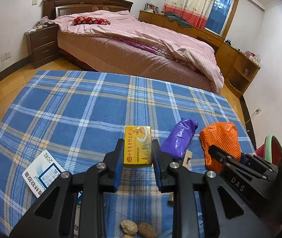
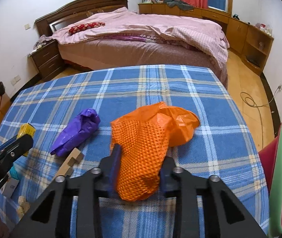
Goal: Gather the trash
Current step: 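Grasp the yellow medicine box with the left tool while the right tool grasps the orange mesh bag, then carry the yellow box and orange mesh bag with both tools over the bucket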
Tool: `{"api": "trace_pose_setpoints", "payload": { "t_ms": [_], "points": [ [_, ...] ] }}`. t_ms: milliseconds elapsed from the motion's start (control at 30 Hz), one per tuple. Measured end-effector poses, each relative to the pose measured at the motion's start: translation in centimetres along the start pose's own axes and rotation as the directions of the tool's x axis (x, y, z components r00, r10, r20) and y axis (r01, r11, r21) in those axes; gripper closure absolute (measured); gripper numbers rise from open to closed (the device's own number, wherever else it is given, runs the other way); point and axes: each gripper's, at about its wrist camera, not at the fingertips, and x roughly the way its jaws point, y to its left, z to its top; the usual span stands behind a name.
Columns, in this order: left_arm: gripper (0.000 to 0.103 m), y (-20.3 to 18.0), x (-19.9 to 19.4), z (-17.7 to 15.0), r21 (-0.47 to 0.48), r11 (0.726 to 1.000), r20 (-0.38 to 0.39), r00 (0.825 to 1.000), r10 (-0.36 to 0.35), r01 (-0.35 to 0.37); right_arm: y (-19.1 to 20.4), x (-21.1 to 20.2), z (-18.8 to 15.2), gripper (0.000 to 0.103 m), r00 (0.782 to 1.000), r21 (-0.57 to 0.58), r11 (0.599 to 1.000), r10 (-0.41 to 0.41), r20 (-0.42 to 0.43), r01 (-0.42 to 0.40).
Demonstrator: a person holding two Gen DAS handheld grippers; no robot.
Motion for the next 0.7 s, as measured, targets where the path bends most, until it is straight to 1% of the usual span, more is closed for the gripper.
{"api": "trace_pose_setpoints", "payload": {
  "t_ms": [33,100,200,367,700],
  "points": [
    [0.077,0.0,0.0,0.0,0.000,1.000,0.001,1.000,-0.001,0.001,0.1,-0.1,-0.1,0.078,1.000,-0.002,1.000,0.004,0.000,-0.004],
    [0.077,-0.1,0.0,0.0,0.000,1.000,0.003,1.000,-0.002,0.002,0.1,-0.3,-0.1,0.085,1.000,-0.003,1.000,0.012,0.000,-0.012],
    [0.077,-0.3,-0.2,0.0,0.003,1.000,0.005,1.000,-0.006,0.006,0.1,-0.8,-0.3,0.090,1.000,-0.004,1.000,0.028,0.006,-0.028],
    [0.077,-0.6,-0.5,0.0,0.012,1.000,0.013,1.000,-0.013,0.013,-0.6,-2.8,-1.0,0.091,0.998,0.019,0.998,0.063,0.031,-0.063],
    [0.077,-2.0,-2.0,0.0,0.038,0.998,0.036,0.998,-0.054,0.052,-3.4,-7.9,-3.1,0.092,0.992,0.081,0.992,0.084,0.099,-0.092]
  ]
}}
